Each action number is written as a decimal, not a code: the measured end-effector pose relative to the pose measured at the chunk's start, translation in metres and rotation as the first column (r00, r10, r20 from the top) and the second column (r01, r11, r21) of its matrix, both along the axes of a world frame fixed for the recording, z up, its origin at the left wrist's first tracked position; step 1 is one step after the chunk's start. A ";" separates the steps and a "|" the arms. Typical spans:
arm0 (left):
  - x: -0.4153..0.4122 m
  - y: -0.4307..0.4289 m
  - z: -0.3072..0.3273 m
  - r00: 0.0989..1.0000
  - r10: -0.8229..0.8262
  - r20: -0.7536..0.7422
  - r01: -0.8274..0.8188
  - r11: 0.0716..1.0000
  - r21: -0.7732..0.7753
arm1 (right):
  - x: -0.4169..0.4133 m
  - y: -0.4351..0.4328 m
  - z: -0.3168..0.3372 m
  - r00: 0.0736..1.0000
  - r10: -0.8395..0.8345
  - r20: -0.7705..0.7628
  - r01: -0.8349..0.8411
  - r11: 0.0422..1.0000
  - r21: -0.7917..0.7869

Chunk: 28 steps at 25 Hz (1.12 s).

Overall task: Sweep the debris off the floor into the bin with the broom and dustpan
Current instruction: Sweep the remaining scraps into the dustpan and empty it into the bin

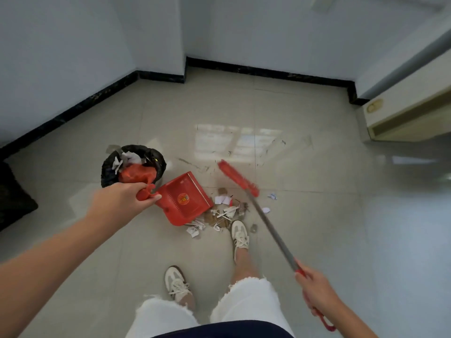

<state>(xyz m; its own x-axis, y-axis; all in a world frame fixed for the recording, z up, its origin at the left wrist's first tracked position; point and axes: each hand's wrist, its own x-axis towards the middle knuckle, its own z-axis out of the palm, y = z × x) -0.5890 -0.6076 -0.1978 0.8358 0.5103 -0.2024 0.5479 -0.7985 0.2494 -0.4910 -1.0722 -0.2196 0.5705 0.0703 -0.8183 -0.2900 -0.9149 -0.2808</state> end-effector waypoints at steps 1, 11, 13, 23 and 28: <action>-0.009 0.009 0.000 1.000 -0.001 -0.022 0.001 1.000 -0.019 | -0.014 0.000 0.002 0.998 -0.050 0.048 0.050 0.999 -0.001; -0.107 0.045 0.019 0.996 -0.083 -0.032 0.083 0.996 -0.011 | 0.002 0.016 -0.064 0.902 -0.419 0.106 0.432 0.883 -0.185; -0.118 0.046 0.017 0.993 -0.101 -0.064 0.101 0.995 -0.003 | -0.004 0.029 -0.078 0.918 -0.396 0.013 0.390 0.899 -0.199; -0.138 0.031 0.027 0.980 -0.104 -0.168 0.099 0.994 -0.037 | -0.136 0.069 -0.034 0.957 -0.205 -0.204 0.186 0.977 -0.108; -0.137 0.035 0.041 0.985 -0.079 -0.152 0.076 0.997 -0.022 | -0.151 0.008 0.030 0.899 -0.422 -0.122 0.422 0.906 -0.024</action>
<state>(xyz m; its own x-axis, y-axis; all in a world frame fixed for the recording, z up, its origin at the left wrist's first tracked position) -0.7258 -0.5723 -0.1567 0.8312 0.4410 -0.3386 0.5173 -0.8366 0.1802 -0.6421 -1.0640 -0.1894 0.4439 -0.1524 -0.8830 -0.6805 -0.6985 -0.2215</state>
